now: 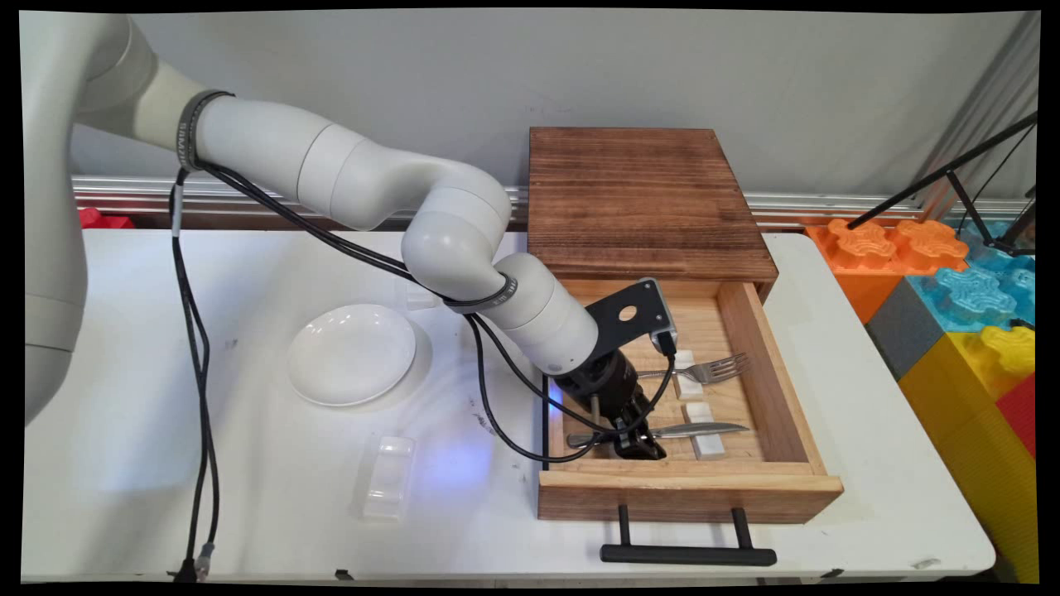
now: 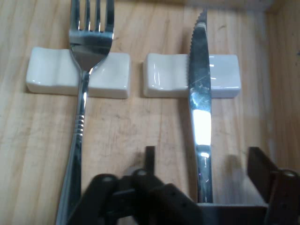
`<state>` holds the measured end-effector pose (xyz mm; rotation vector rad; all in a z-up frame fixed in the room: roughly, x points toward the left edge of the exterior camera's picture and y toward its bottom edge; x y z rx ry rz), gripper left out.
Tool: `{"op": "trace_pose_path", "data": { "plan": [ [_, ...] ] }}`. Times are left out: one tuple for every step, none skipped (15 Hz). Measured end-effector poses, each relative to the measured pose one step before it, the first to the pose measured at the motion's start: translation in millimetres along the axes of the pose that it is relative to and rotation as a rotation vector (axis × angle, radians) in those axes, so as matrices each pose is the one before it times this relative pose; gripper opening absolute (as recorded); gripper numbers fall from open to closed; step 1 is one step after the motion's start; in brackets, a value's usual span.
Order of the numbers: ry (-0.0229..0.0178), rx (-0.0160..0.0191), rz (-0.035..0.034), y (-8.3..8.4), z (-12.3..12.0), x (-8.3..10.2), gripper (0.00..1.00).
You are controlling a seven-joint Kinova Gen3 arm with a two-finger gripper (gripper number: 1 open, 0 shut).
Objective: Place the picked object into the drawer
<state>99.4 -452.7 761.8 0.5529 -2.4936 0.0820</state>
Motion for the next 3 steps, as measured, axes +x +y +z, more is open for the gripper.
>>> {"op": "trace_pose_path", "data": {
  "plan": [
    [0.00107,-0.00100,0.00178,-0.12,-0.60,0.18,1.00],
    [0.00202,-0.00102,0.00167,-0.17,-0.76,0.52,1.00],
    [0.00333,-0.00187,0.00205,-0.12,-1.57,0.95,1.00]
  ]
}}
